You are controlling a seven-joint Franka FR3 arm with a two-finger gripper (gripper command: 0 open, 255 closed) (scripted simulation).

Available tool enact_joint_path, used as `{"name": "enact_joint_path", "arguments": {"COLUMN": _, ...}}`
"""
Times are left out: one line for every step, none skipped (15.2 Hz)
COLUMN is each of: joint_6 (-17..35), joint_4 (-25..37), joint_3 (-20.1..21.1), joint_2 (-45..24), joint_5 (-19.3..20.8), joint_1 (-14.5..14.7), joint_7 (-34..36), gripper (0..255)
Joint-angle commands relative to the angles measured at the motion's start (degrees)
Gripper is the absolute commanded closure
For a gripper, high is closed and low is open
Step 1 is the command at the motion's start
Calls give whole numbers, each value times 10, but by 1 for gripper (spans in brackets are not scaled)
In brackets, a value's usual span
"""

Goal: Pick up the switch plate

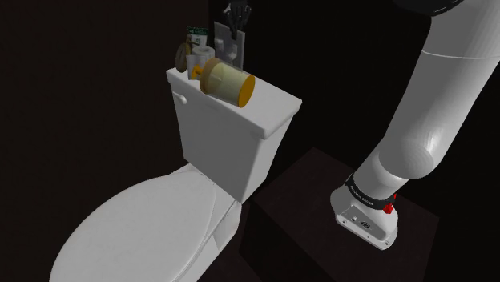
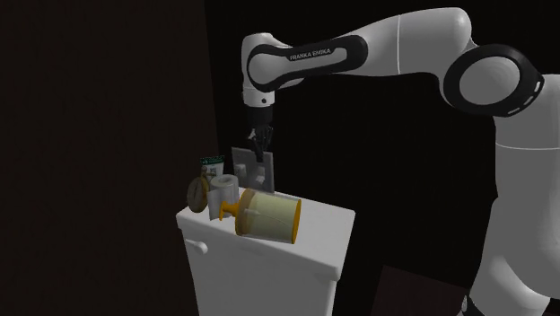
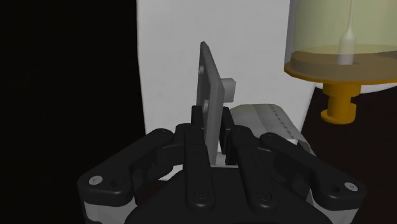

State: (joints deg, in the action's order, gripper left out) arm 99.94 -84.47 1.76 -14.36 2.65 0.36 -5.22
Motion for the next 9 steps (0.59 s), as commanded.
{"name": "enact_joint_path", "arguments": {"joint_6": -17, "joint_4": 18, "joint_3": 0, "joint_2": 0, "joint_5": 0, "joint_1": 0, "joint_7": -1, "gripper": 255}}
{"name": "enact_joint_path", "arguments": {"joint_6": -26, "joint_4": 27, "joint_3": 0, "joint_2": -2, "joint_5": 0, "joint_1": 0, "joint_7": -1, "gripper": 255}}
{"name": "enact_joint_path", "arguments": {"joint_6": -34, "joint_4": 37, "joint_3": 0, "joint_2": -3, "joint_5": 0, "joint_1": 0, "joint_7": -2, "gripper": 255}}
{"name": "enact_joint_path", "arguments": {"joint_6": -42, "joint_4": 46, "joint_3": 0, "joint_2": -4, "joint_5": 0, "joint_1": 0, "joint_7": -2, "gripper": 255}}
{"name": "enact_joint_path", "arguments": {"joint_6": -51, "joint_4": 56, "joint_3": 0, "joint_2": -6, "joint_5": 0, "joint_1": 0, "joint_7": -2, "gripper": 255}}
{"name": "enact_joint_path", "arguments": {"joint_6": -59, "joint_4": 67, "joint_3": 0, "joint_2": -8, "joint_5": 0, "joint_1": 0, "joint_7": -2, "gripper": 255}}
{"name": "enact_joint_path", "arguments": {"joint_6": -68, "joint_4": 77, "joint_3": 0, "joint_2": -10, "joint_5": 0, "joint_1": 1, "joint_7": -3, "gripper": 255}}
{"name": "enact_joint_path", "arguments": {"joint_6": -69, "joint_4": 79, "joint_3": 0, "joint_2": -10, "joint_5": 0, "joint_1": 1, "joint_7": -3, "gripper": 255}}
{"name": "enact_joint_path", "arguments": {"joint_6": -69, "joint_4": 79, "joint_3": 0, "joint_2": -10, "joint_5": 0, "joint_1": 1, "joint_7": -3, "gripper": 255}}
